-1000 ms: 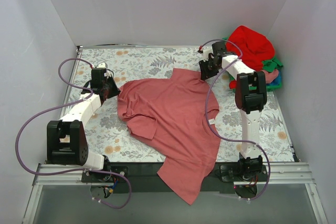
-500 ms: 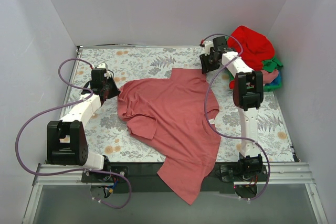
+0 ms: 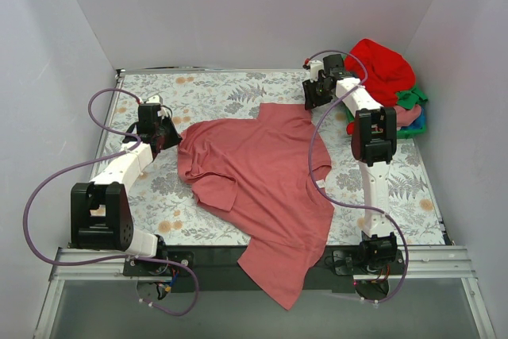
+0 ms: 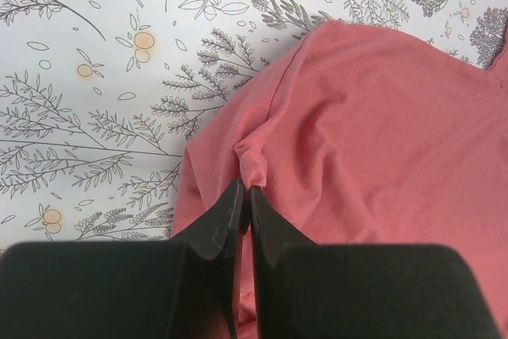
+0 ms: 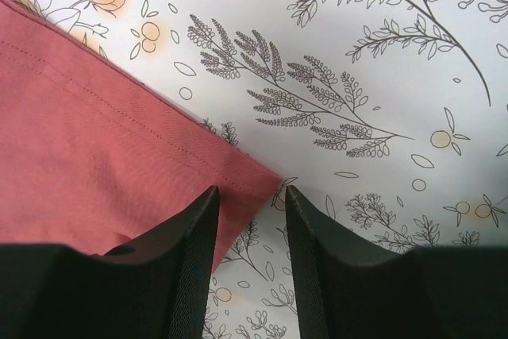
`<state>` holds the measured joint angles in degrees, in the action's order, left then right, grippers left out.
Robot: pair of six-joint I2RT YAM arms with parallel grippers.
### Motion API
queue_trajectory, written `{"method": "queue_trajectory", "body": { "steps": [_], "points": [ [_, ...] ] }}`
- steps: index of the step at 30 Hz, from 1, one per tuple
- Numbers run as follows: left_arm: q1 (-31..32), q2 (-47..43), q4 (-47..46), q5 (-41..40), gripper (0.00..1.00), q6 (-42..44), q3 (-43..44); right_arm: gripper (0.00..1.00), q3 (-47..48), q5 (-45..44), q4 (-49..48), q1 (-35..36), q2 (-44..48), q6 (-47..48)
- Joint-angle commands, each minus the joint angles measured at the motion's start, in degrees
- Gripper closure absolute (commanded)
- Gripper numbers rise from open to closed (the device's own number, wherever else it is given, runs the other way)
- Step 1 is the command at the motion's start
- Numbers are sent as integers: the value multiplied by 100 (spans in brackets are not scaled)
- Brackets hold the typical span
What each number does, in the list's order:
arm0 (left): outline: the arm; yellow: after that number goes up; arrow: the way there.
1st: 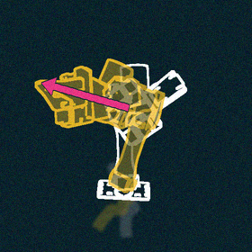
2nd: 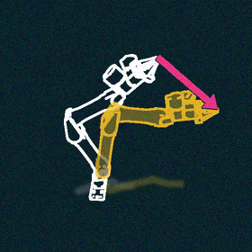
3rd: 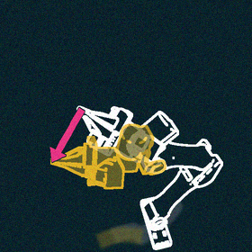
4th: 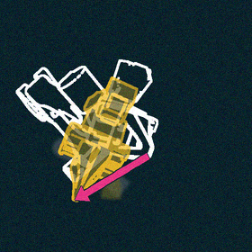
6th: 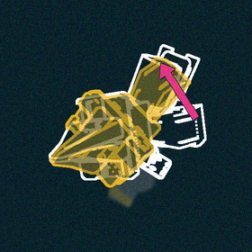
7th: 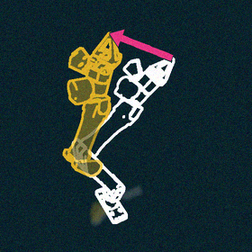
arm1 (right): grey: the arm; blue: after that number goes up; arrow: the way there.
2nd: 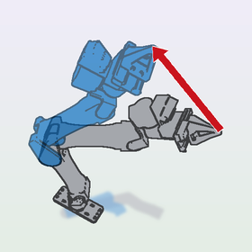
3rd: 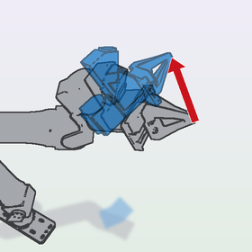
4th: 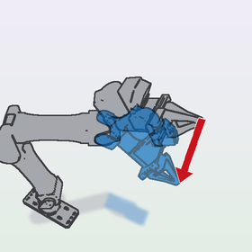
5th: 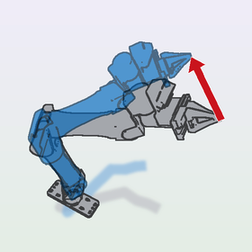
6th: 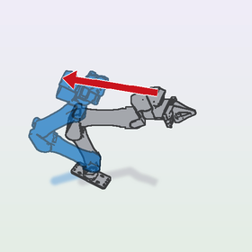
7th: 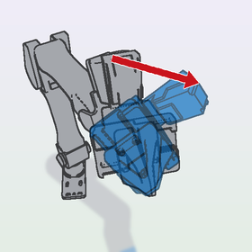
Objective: Fold and stack the t-shirts
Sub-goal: Flatten the tshirt out
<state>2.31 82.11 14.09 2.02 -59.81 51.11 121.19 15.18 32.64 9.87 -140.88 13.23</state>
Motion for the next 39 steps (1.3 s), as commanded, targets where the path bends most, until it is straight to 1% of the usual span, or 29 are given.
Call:
{"method": "queue_trajectory", "body": {
  "steps": [1,3,4,8,9,10,11,15,18,19,21,22,23,26,28,30,32,34,38,39],
  "points": [
    [-28,-98,-117,-35,100,84,-14,56,37,161,40,-11,-177,-93],
    [-28,-98,-117,-26,100,92,-14,59,19,178,32,-3,-168,-93],
    [-28,-98,-125,-26,100,92,-22,63,19,196,40,-11,-159,-93],
    [-28,-116,-152,-61,100,84,-57,85,133,248,67,-11,-142,-58],
    [-28,-116,-161,-62,100,75,-58,94,168,257,102,-11,-142,-49],
    [-28,-116,-178,-44,100,66,-75,97,195,301,111,-11,-107,-32],
    [-28,-107,-178,-35,100,49,-75,99,204,327,128,-3,-80,-23],
    [-28,-177,-143,105,100,-30,30,99,20,503,146,-11,341,39],
    [-28,-432,-64,193,100,-162,188,99,-261,749,128,41,990,74],
    [-28,-511,-3,246,100,-206,249,99,-340,828,146,85,1366,91],
    [-28,-747,111,290,100,-294,425,99,-621,890,155,173,1764,188],
    [-28,-836,138,316,100,-312,487,99,-727,899,155,269,2183,232],
    [-28,-932,164,342,100,-338,540,99,-815,890,155,322,2388,276],
    [-28,-1301,165,404,100,-400,751,99,-974,584,224,542,3170,574],
    [-28,-1547,33,413,100,-452,900,99,-704,172,303,673,3591,907],
    [-28,-1653,-37,422,100,-505,1058,99,-343,-58,479,727,3804,1128],
    [-28,-1759,-134,439,100,-619,1400,99,-9,-357,480,753,4155,1496],
    [-28,-1829,-248,466,100,-803,1803,99,45,-611,357,788,4629,1769],
    [-28,-2075,-564,641,100,-1225,2385,99,309,-841,216,797,5315,2287],
    [-28,-2145,-722,729,100,-1304,2464,99,509,-859,216,797,5543,2367]
  ]
}}
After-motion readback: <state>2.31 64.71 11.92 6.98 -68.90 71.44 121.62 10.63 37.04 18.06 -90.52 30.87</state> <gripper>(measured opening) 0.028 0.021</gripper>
